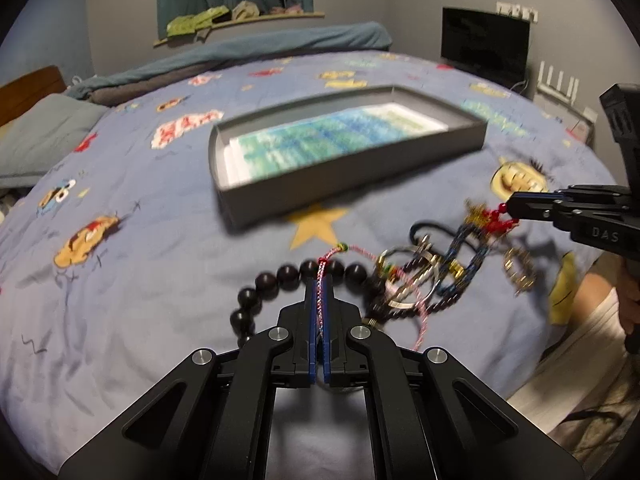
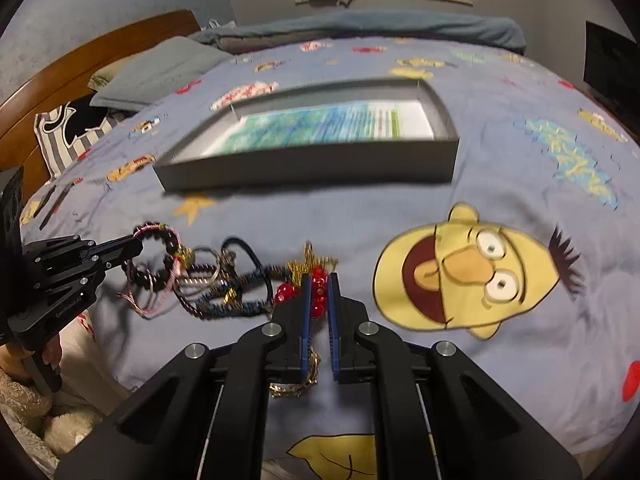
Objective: Organize jewelry
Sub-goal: 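Grasp the pink string bracelet with left tool while right tool grasps red beaded earring, then carry both held pieces over the grey box and lower them onto the paper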
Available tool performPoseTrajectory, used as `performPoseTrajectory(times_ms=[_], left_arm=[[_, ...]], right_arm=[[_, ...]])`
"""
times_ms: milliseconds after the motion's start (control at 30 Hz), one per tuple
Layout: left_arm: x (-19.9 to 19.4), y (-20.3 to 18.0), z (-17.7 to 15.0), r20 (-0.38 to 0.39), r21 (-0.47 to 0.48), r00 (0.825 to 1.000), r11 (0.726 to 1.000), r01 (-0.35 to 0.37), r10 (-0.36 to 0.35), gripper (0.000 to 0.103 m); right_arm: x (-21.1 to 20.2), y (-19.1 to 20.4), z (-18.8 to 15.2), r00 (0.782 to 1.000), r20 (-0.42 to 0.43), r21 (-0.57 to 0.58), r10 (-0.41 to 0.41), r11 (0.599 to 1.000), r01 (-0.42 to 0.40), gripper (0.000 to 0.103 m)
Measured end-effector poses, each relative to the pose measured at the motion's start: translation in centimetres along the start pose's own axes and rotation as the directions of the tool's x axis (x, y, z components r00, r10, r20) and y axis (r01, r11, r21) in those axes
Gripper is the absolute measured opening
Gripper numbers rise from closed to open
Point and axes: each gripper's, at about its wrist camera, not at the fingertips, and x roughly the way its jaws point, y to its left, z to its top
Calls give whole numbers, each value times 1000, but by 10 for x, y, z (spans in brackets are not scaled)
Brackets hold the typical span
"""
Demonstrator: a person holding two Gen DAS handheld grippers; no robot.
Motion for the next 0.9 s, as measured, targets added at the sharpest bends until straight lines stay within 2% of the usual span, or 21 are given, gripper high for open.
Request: performPoseTrajectory(times_ms=[267, 667, 900], left_arm=[[-23, 11, 34, 79, -21, 996, 998, 54, -52, 3], [-44, 26, 77, 140, 0, 990, 1000, 29, -28, 3], [-34, 37, 111, 143, 14, 990, 1000, 18, -20, 3]], right_arm=[[-20, 4, 33, 998, 65, -30, 10, 1000, -8, 7], [-39, 11, 86, 991, 131, -64, 34, 998, -26, 7], [-45, 11, 126, 983, 182, -70, 27, 997, -14, 7]])
